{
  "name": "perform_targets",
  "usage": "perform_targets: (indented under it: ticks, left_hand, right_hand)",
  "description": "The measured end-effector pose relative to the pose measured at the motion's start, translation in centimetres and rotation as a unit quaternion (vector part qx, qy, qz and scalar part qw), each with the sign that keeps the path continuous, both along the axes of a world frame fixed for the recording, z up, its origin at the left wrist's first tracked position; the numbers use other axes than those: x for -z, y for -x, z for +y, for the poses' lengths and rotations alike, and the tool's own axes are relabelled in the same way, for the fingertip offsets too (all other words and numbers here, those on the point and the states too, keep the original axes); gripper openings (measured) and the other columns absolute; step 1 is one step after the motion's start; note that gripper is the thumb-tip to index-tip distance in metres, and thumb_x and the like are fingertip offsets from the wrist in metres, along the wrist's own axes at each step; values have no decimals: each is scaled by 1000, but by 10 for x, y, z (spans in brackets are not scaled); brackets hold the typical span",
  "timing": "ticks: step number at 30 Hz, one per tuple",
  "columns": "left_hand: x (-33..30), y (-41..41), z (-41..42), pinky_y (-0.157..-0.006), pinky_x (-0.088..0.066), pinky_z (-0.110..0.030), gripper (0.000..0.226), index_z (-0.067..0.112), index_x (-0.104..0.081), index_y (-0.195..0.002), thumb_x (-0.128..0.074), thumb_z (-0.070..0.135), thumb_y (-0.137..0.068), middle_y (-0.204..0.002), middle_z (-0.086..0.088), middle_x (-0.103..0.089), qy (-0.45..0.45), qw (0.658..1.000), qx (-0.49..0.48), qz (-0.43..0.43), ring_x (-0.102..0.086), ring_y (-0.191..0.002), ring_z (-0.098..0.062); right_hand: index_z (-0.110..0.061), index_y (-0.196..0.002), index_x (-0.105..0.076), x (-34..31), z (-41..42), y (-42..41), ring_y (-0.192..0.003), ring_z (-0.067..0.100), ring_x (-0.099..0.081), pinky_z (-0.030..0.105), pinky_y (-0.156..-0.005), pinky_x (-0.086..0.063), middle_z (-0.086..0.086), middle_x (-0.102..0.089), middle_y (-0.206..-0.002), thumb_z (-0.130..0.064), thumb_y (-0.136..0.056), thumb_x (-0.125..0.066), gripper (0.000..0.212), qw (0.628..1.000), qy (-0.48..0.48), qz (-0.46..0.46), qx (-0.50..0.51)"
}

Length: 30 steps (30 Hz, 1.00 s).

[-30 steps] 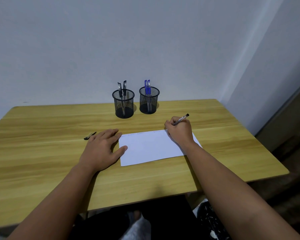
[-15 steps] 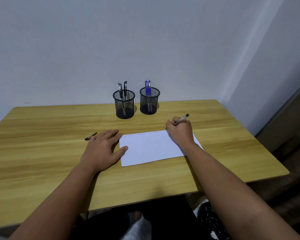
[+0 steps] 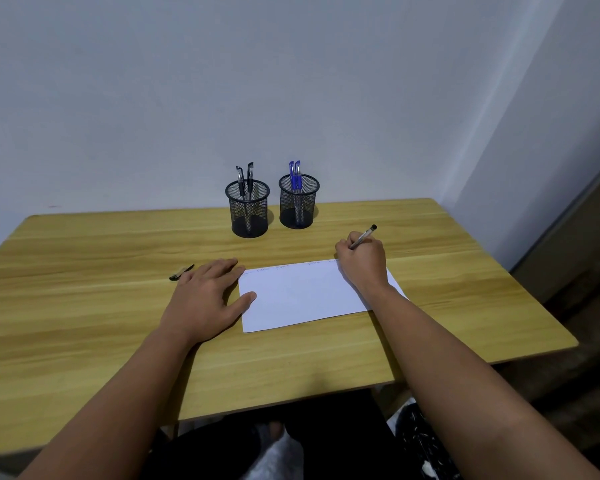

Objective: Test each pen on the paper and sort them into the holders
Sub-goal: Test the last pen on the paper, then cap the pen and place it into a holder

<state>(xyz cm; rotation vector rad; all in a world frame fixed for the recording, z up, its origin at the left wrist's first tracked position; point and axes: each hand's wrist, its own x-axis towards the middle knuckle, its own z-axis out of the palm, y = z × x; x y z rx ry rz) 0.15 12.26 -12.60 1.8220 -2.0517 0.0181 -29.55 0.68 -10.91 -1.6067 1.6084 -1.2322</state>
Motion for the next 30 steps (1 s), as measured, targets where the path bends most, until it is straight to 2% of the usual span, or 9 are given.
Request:
perform_targets:
  ticks: [8,12,16,19,21,23,26,28,30]
  left_hand:
    - [-1,0,0,-112,-32,-48,72,34,-55,-143,-38,76,-87,-154,14,-46,0,1000,-1,2,-39,-143,-13]
    - [-1,0,1,-112,-31,-47,72,34,-54,-144,-37,76,-87,-154,14,-45,-5,1000,0,2,-38,-144,-13]
    - [-4,1,4,-112,-31,-47,71,34,-54,-143,-39,74,-87,-154,13,-46,-10,1000,-2,4,-38,-144,-13]
    - [-8,2,4,-112,-32,-46,74,33,-54,-144,-37,75,-86,-155,12,-46,-15,1000,-1,4,-38,-144,-14]
    - [-9,2,5,-113,-31,-46,77,30,-50,-148,-37,75,-87,-156,10,-45,-25,1000,-2,0,-37,-145,-14]
    - [-10,1,5,-115,-33,-44,79,25,-48,-150,-41,73,-89,-155,7,-46,-23,1000,2,10,-39,-144,-15]
    - [-19,-1,8,-106,-44,-40,68,17,-57,-143,-49,61,-92,-144,1,-59,32,996,7,86,-51,-132,-21]
    - [-24,-10,5,-95,-48,-43,56,16,-65,-134,-50,52,-93,-129,-4,-66,103,991,-25,81,-57,-118,-29]
    - [-30,-27,2,-87,-50,-46,48,17,-67,-130,-54,44,-92,-121,-7,-67,122,987,-97,49,-57,-110,-34]
  right_hand:
    - [-28,-54,-28,4,-1,-2,-61,22,-28,32,-55,-26,-14,-25,-52,-10,-96,-59,55,999,-20,-37,-16]
    - [-27,-54,-30,2,1,-3,-58,22,-30,32,-54,-27,-10,-27,-53,-12,-95,-58,52,1000,-10,-29,-4]
    - [-18,-64,-40,-12,-2,1,-55,22,-34,26,-46,-27,2,-37,-56,-10,-98,-60,40,989,-61,-132,41]
    - [-6,-75,-56,-40,-7,5,-43,17,-47,23,-40,-38,10,-54,-60,-29,-104,-68,39,972,-77,-212,63]
    - [-10,-66,-50,-57,-11,8,-49,14,-47,27,-52,-43,3,-53,-58,-40,-103,-70,52,973,-40,-209,95]
    - [-16,-64,-49,-70,-10,9,-52,14,-48,28,-55,-42,0,-52,-58,-41,-101,-72,51,973,-12,-208,101]
    - [-17,-77,-61,-87,-4,2,-48,9,-50,23,-48,-41,-1,-62,-62,-44,-100,-73,37,968,-35,-243,47]
    - [-19,-91,-73,-97,3,-6,-49,6,-57,20,-47,-43,-4,-74,-74,-47,-105,-62,33,962,-84,-258,-1]
    - [-17,-102,-76,-99,10,-15,-53,10,-61,20,-48,-46,2,-79,-84,-37,-108,-56,29,954,-108,-276,-42]
